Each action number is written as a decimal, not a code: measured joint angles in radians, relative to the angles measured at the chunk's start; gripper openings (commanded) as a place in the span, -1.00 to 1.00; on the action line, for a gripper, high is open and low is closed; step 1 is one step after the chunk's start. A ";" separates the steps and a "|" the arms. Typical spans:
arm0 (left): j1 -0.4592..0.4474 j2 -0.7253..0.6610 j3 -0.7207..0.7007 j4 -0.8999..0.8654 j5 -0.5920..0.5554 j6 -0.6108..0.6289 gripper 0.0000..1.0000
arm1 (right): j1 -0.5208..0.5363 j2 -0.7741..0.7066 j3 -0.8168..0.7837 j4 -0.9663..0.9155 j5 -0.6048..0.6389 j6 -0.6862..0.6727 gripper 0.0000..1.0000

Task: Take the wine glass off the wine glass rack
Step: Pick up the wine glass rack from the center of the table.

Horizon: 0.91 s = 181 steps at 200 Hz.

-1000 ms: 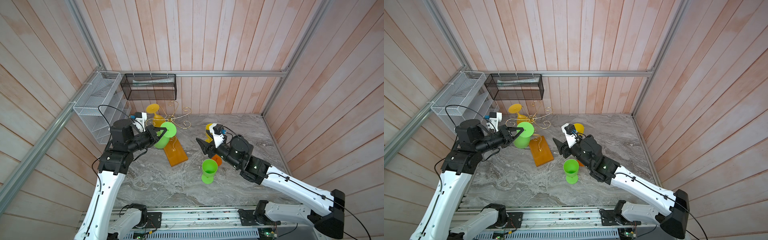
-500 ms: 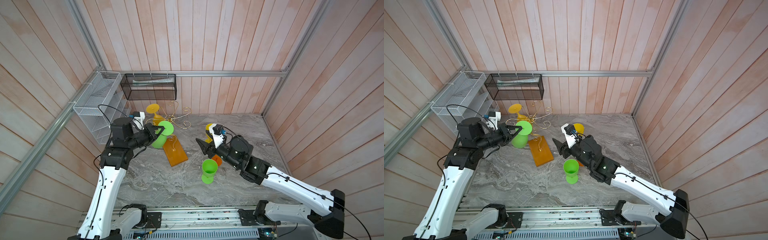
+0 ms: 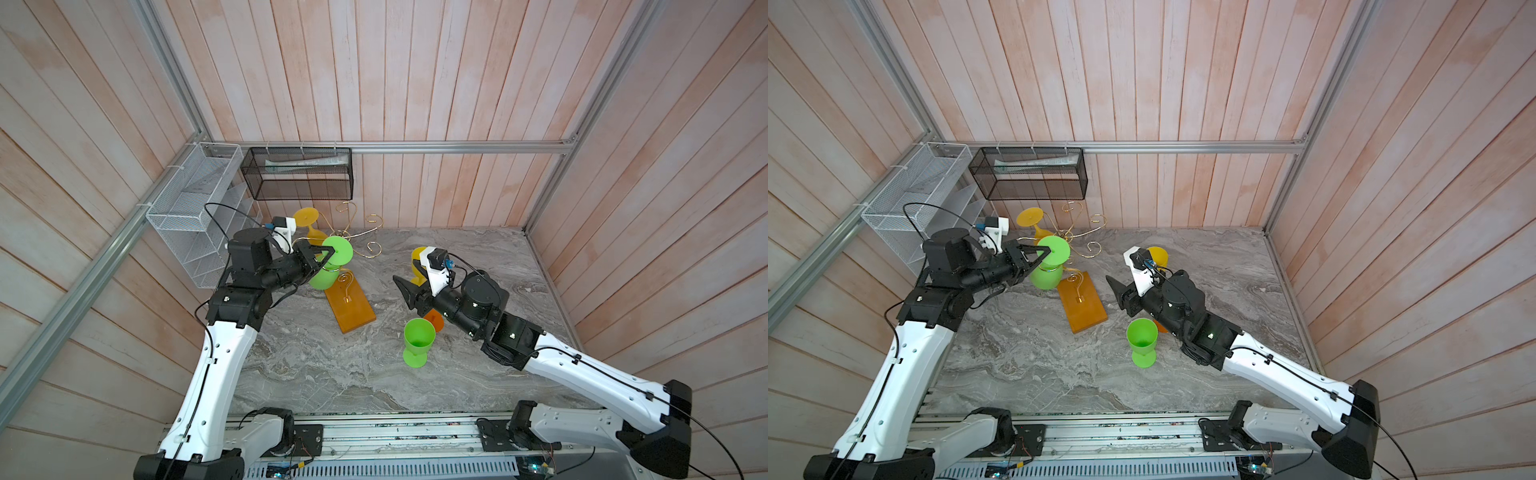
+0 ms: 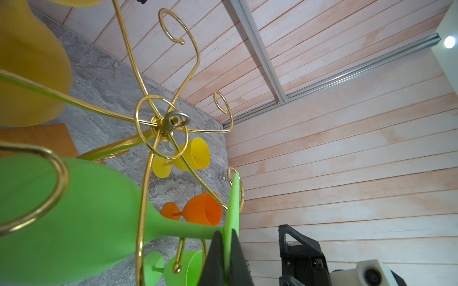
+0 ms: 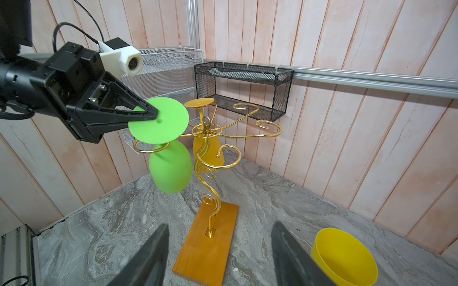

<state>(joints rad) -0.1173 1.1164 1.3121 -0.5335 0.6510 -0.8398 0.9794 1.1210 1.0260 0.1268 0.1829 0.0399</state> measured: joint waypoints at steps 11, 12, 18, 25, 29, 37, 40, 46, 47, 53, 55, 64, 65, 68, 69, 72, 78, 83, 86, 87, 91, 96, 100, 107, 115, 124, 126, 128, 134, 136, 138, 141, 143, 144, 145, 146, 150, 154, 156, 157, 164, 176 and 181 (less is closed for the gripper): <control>-0.006 0.001 0.001 0.007 0.001 0.000 -1.00 | 0.000 0.000 0.000 0.000 0.000 -0.001 0.29; -0.006 0.001 0.001 0.008 0.000 0.000 -1.00 | 0.000 0.000 0.000 0.000 0.000 0.000 0.29; -0.009 0.001 0.001 0.010 0.000 0.000 -1.00 | 0.000 0.000 0.000 0.000 0.000 -0.001 0.29; -0.011 0.002 0.001 0.011 0.000 0.000 -1.00 | 0.000 0.000 0.000 0.000 0.000 -0.001 0.29; -0.011 0.002 0.001 0.011 0.000 0.000 -1.00 | 0.000 0.000 0.000 0.000 0.000 -0.002 0.29; -0.013 0.003 0.001 0.012 0.000 0.000 -1.00 | 0.000 0.000 0.000 0.000 0.000 -0.003 0.29; -0.014 0.003 0.001 0.012 -0.001 0.000 -1.00 | 0.000 0.000 0.000 0.000 0.000 -0.004 0.29; -0.016 0.004 0.001 0.014 0.000 0.000 -1.00 | 0.000 0.000 0.000 0.000 0.000 -0.004 0.29; -0.016 0.004 0.001 0.014 0.000 0.000 -1.00 | 0.000 0.000 0.000 0.000 0.000 -0.004 0.29; -0.019 0.005 0.001 0.016 0.000 0.000 -1.00 | 0.000 0.000 0.000 0.000 0.000 -0.004 0.29; -0.019 0.005 0.001 0.017 0.000 0.000 -1.00 | 0.000 0.000 0.000 0.000 0.000 -0.004 0.29; -0.023 0.006 0.001 0.019 0.000 0.000 -1.00 | 0.000 0.000 0.000 0.000 0.000 -0.004 0.29; -0.024 0.006 0.001 0.019 0.000 0.000 -1.00 | 0.000 -0.001 0.000 0.000 0.000 -0.004 0.29; -0.024 0.007 0.001 0.019 0.000 0.000 -1.00 | 0.000 -0.001 0.000 0.000 0.000 -0.004 0.29; -0.025 0.006 0.001 0.019 0.000 0.000 -1.00 | 0.000 -0.001 0.000 0.000 0.000 -0.004 0.29; -0.027 0.007 0.001 0.021 0.000 0.000 -1.00 | 0.000 -0.001 0.000 0.000 0.000 -0.004 0.29; -0.029 0.008 0.001 0.022 0.000 0.000 -1.00 | 0.000 -0.002 0.000 0.000 0.000 -0.004 0.29; -0.031 0.008 0.001 0.024 0.000 0.000 -1.00 | 0.000 -0.003 0.000 0.000 0.000 -0.004 0.29; -0.032 0.008 0.001 0.024 0.000 0.000 -1.00 | 0.000 -0.003 0.000 -0.001 0.000 -0.004 0.28; -0.032 0.008 0.001 0.025 0.000 0.000 -1.00 | 0.000 -0.003 0.000 0.000 0.000 -0.004 0.28; -0.034 0.009 0.001 0.026 0.000 0.000 -1.00 | 0.000 -0.004 0.000 0.000 0.000 -0.004 0.29; -0.035 0.009 0.001 0.026 0.000 0.000 -1.00 | 0.000 -0.005 0.000 0.000 0.000 -0.004 0.28; -0.037 0.010 0.001 0.026 0.000 0.000 -1.00 | 0.000 -0.006 0.000 0.000 0.000 -0.004 0.29; -0.039 0.010 0.001 0.027 0.000 0.000 -1.00 | 0.000 -0.008 0.000 0.000 0.000 -0.004 0.29; -0.041 0.010 0.001 0.029 0.000 0.000 -1.00 | 0.000 -0.009 0.000 0.000 0.000 -0.004 0.28; -0.043 0.010 0.001 0.030 0.000 0.000 -1.00 | 0.000 -0.010 0.000 0.000 0.001 -0.004 0.29; -0.044 0.010 0.001 0.030 0.000 0.000 -1.00 | 0.000 -0.010 0.000 0.000 0.001 -0.004 0.29; -0.044 0.010 0.001 0.030 0.000 0.000 -1.00 | 0.000 -0.010 0.000 0.000 0.001 -0.004 0.29; -0.045 0.011 0.001 0.031 0.000 0.000 -1.00 | 0.000 -0.011 0.000 0.000 0.001 -0.004 0.29; -0.046 0.011 0.000 0.033 0.001 0.000 -1.00 | 0.000 -0.011 0.000 0.000 0.001 -0.004 0.29; -0.046 0.012 0.001 0.033 0.001 0.000 -1.00 | 0.000 -0.011 0.000 0.000 0.001 -0.004 0.29; -0.047 0.013 0.001 0.034 0.002 0.000 -1.00 | 0.000 -0.011 0.000 0.000 0.001 -0.004 0.29; -0.047 0.013 0.000 0.035 0.002 0.000 -1.00 | 0.000 -0.011 0.000 0.000 0.001 -0.004 0.29; -0.047 0.014 0.001 0.035 0.002 0.000 -1.00 | 0.000 -0.011 0.000 0.000 0.001 -0.004 0.29; -0.047 0.015 0.000 0.036 0.003 0.001 -1.00 | 0.000 -0.011 0.000 0.000 0.001 -0.004 0.28; -0.048 0.015 0.000 0.036 0.003 0.001 -1.00 | 0.000 -0.011 0.000 0.000 0.001 -0.004 0.28; -0.048 0.017 0.000 0.037 0.005 0.001 -1.00 | 0.000 -0.011 0.000 0.000 0.001 -0.004 0.29; -0.049 0.019 0.000 0.039 0.007 0.001 -1.00 | 0.000 -0.011 0.000 0.000 0.001 -0.004 0.28; -0.049 0.020 0.000 0.041 0.007 0.001 -1.00 | 0.000 -0.011 0.000 0.000 0.001 -0.004 0.28; -0.050 0.021 0.000 0.041 0.008 0.001 -1.00 | 0.000 -0.011 0.000 0.000 0.001 -0.004 0.28; -0.050 0.024 0.000 0.045 0.010 0.001 -1.00 | 0.000 -0.011 0.000 0.000 0.002 -0.004 0.28; -0.053 0.029 0.000 0.047 0.021 0.001 -1.00 | 0.000 -0.011 0.000 0.000 0.003 -0.004 0.29; -0.055 0.031 0.000 0.047 0.026 0.001 -1.00 | 0.000 -0.011 0.000 0.000 0.003 -0.004 0.28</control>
<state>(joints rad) -0.1719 1.1469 1.3121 -0.4866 0.6765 -0.8391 0.9794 1.1103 1.0256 0.1265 0.1860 0.0360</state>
